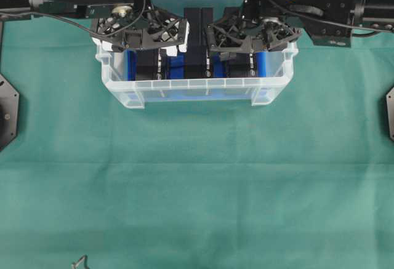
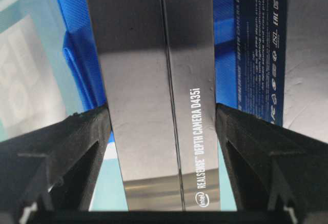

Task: Take the box out of the case with both arms.
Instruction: 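Lift the gripped boxes straight up out of the bin, then carry both boxes toward the near side of the table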

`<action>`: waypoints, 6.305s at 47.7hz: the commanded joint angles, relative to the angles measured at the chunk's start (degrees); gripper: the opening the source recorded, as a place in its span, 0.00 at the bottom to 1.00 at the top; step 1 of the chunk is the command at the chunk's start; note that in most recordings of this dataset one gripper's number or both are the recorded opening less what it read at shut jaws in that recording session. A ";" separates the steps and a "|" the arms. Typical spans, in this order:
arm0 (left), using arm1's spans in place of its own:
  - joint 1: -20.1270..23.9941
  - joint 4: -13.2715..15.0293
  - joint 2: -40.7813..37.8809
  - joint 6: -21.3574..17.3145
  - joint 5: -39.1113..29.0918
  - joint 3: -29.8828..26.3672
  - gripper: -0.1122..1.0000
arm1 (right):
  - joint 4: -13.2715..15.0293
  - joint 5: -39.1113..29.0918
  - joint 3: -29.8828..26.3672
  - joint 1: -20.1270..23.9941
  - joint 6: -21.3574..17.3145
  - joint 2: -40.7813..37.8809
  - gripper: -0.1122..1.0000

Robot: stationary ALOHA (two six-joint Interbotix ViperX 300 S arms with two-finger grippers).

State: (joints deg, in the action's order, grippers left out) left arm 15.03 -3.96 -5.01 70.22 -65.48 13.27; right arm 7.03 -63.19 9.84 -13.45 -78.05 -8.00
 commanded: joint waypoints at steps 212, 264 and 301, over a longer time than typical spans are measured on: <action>-5.80 -1.23 6.24 -0.62 -30.23 -31.73 0.68 | 6.50 -29.27 -29.09 8.00 -0.53 7.03 0.71; -32.43 -1.32 4.75 29.09 -31.38 -31.73 0.68 | 7.82 -33.49 -29.36 33.57 -25.31 6.68 0.71; -30.94 -1.49 4.92 25.84 -31.55 -31.46 0.68 | 8.09 -33.66 -30.15 33.57 -26.37 6.24 0.70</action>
State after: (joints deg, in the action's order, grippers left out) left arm -16.26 -5.27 -1.23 96.15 -97.12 -17.40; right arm 14.77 -96.77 -18.72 20.04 -104.33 -3.25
